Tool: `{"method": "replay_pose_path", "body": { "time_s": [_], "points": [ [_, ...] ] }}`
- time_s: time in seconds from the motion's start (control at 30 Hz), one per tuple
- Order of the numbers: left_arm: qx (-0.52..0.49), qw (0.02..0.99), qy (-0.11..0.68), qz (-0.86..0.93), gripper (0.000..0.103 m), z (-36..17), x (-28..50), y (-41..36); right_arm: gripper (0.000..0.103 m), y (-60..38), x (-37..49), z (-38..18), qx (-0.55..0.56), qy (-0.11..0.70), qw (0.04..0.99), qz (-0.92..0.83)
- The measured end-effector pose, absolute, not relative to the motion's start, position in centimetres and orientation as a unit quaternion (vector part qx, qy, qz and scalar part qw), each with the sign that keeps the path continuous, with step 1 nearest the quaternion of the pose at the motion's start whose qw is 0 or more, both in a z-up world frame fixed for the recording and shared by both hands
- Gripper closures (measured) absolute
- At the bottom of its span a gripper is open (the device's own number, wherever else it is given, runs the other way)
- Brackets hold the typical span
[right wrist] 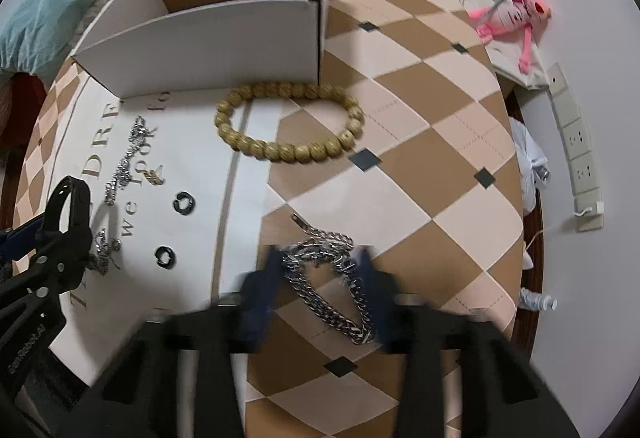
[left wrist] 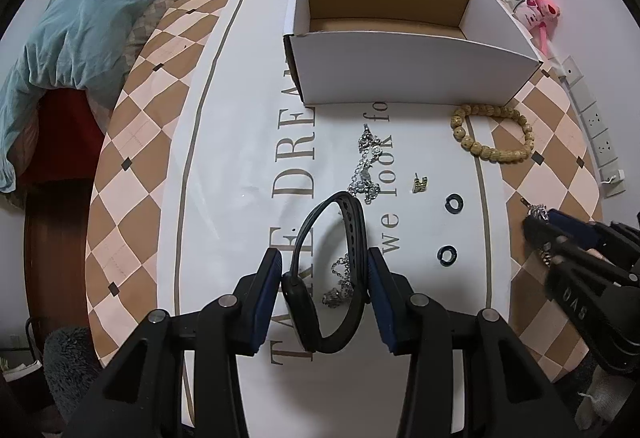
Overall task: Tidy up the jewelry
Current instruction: 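Grasp the black watch band with the left gripper while the right gripper grasps the silver chain, then lower the watch band and chain into the white box and open both grippers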
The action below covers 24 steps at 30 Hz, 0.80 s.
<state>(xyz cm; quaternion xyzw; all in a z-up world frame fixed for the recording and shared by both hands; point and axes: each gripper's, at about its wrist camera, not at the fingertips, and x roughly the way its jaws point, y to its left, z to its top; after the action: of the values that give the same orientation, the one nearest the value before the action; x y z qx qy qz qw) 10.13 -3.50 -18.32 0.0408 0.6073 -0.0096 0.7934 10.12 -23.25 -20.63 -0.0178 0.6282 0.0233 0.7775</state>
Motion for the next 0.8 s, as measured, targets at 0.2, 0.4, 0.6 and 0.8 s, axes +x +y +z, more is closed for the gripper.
{"method": "replay_pose_path", "body": {
  "time_s": [0.2, 0.4, 0.6, 0.8],
  "points": [
    [0.036, 0.794, 0.607, -0.009, 0.064, -18.1, 9.9, -3.2, 0.086, -23.0, 10.2, -20.2, -0.007, 0.627, 0.779, 0.019],
    [0.028, 0.802, 0.597, -0.018, 0.064, -16.6, 9.7, -2.8, 0.087, -24.4, 9.8, -18.7, 0.043, 0.612, 0.789, 0.022],
    [0.004, 0.816, 0.577, -0.038, 0.064, -13.2, 10.5, -2.6, 0.087, -25.1, 9.6, -14.7, 0.084, 0.583, 0.807, 0.045],
    [-0.036, 0.826, 0.558, -0.072, 0.064, -9.6, 13.6, -2.6, 0.087, -25.5, 11.9, -10.3, 0.119, 0.557, 0.818, 0.077]
  ]
}}
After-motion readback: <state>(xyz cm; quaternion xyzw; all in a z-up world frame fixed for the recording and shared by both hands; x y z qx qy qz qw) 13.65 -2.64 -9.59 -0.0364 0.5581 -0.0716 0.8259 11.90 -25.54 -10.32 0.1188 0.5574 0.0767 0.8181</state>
